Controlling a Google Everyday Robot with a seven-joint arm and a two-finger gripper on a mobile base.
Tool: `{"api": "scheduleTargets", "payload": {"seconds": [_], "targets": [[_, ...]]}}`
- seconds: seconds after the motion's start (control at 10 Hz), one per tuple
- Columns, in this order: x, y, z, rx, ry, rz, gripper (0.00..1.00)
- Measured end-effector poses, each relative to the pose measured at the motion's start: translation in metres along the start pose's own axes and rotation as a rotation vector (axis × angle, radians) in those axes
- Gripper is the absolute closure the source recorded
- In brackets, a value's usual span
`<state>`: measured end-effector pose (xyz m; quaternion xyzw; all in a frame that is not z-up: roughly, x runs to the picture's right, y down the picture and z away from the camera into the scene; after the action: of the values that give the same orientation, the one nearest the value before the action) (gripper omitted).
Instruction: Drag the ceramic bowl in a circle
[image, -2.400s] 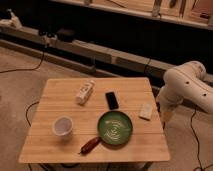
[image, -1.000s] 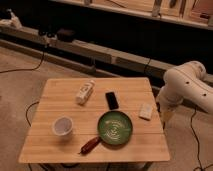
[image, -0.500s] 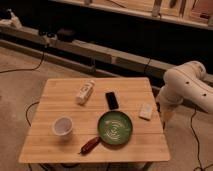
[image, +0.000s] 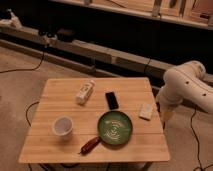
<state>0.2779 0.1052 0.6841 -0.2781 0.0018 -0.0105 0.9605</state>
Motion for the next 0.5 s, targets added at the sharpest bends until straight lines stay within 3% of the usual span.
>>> {"api": "scheduleTargets", "payload": {"seconds": [0.2,0.5], "targets": [[-0.015,-0.004,-0.004,0.028,-0.031,-0.155,0.35],[-0.039,0.0,-0.013,0.084,-0.097,-0.454,0.35]]}}
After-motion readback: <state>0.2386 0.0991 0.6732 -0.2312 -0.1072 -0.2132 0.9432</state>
